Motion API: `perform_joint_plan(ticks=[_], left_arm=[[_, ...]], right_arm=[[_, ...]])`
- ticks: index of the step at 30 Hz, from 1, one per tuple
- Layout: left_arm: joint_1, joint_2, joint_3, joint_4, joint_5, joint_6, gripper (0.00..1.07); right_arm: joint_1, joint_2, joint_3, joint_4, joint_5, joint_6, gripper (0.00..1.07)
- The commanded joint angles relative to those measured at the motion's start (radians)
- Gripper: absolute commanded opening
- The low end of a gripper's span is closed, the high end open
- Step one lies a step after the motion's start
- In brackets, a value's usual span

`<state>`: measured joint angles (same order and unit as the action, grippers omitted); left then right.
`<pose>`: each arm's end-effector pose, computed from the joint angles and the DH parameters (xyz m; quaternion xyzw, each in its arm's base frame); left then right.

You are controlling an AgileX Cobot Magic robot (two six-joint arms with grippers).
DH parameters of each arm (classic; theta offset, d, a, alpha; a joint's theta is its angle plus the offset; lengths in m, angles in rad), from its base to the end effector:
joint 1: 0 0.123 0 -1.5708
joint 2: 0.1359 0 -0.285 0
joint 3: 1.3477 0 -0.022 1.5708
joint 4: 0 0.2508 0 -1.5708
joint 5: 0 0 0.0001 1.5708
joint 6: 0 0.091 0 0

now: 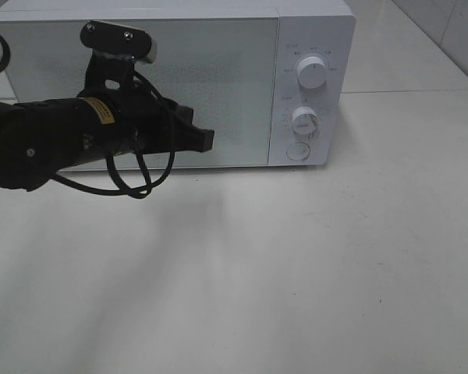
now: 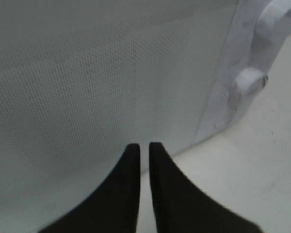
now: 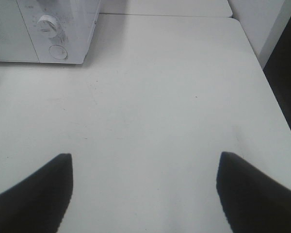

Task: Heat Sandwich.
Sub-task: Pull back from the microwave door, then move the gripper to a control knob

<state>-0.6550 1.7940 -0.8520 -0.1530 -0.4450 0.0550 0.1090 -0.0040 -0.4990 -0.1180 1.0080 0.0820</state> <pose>0.2927 -0.2173 0.1784 0.2188 0.8081 -0.1715 0.5194 -0.0026 -0.0094 0.2818 -0.0105 0.8369 -0.0068 0.5473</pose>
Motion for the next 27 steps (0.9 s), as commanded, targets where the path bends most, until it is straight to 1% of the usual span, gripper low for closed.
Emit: perform_joint_plan(ticks=[1,2,3,4,5,6,8,9,10,12,13,14,17,18,19,22,23,24,26,27], left_arm=[[-0.003,-0.067,0.006,-0.004,0.259,-0.009,0.60],[-0.003,-0.078,0.006,-0.004,0.316,-0.009,0.92],[-0.003,-0.089,0.006,-0.003,0.363,-0.005,1.03],[-0.002,-0.101,0.006,-0.005,0.407,-0.002,1.01],[-0.002,-0.101,0.006,-0.005,0.407,-0.002,1.01],[-0.002,-0.125,0.006,-0.005,0.487,-0.002,0.98],[-0.002,-0.151,0.006,0.001,0.591,-0.001,0.98],[-0.002,-0.175,0.006,0.012,0.682,-0.001,0.98],[-0.002,-0.175,0.006,0.012,0.682,-0.001,0.98],[-0.002,-0.203,0.006,0.030,0.754,-0.001,0.98],[-0.002,-0.229,0.005,0.029,0.830,-0.006,0.98],[-0.002,-0.229,0.005,0.029,0.830,-0.006,0.98],[0.002,-0.253,-0.003,0.029,0.921,-0.027,0.98],[0.019,-0.261,-0.013,0.022,0.985,-0.041,0.98],[0.019,-0.261,-0.013,0.022,0.985,-0.041,0.98],[0.064,-0.272,-0.028,0.017,1.080,-0.055,0.98],[0.102,-0.282,-0.035,0.014,1.135,-0.055,0.98],[0.102,-0.282,-0.035,0.014,1.135,-0.055,0.98],[0.151,-0.295,-0.038,0.013,1.177,-0.055,0.98],[0.205,-0.310,-0.038,0.010,1.222,-0.055,0.98]], right_arm=[[-0.006,-0.027,0.000,-0.002,-0.015,0.000,0.74],[-0.006,-0.027,0.000,-0.002,-0.015,0.000,0.74],[-0.006,-0.027,0.000,-0.002,-0.015,0.000,0.74],[-0.006,-0.027,0.000,-0.002,-0.015,0.000,0.74],[-0.006,-0.027,0.000,-0.002,-0.015,0.000,0.74],[-0.006,-0.027,0.000,-0.002,-0.015,0.000,0.74],[-0.006,-0.027,0.000,-0.002,-0.015,0.000,0.74],[-0.006,-0.027,0.000,-0.002,-0.015,0.000,0.74],[-0.006,-0.027,0.000,-0.002,-0.015,0.000,0.74],[-0.006,-0.027,0.000,-0.002,-0.015,0.000,0.74],[-0.006,-0.027,0.000,-0.002,-0.015,0.000,0.74],[-0.006,-0.027,0.000,-0.002,-0.015,0.000,0.74],[-0.006,-0.027,0.000,-0.002,-0.015,0.000,0.74],[-0.006,-0.027,0.000,-0.002,-0.015,0.000,0.74],[-0.006,-0.027,0.000,-0.002,-0.015,0.000,0.74],[-0.006,-0.027,0.000,-0.002,-0.015,0.000,0.74],[-0.006,-0.027,0.000,-0.002,-0.015,0.000,0.74],[-0.006,-0.027,0.000,-0.002,-0.015,0.000,0.74],[-0.006,-0.027,0.000,-0.002,-0.015,0.000,0.74],[-0.006,-0.027,0.000,-0.002,-0.015,0.000,0.74]])
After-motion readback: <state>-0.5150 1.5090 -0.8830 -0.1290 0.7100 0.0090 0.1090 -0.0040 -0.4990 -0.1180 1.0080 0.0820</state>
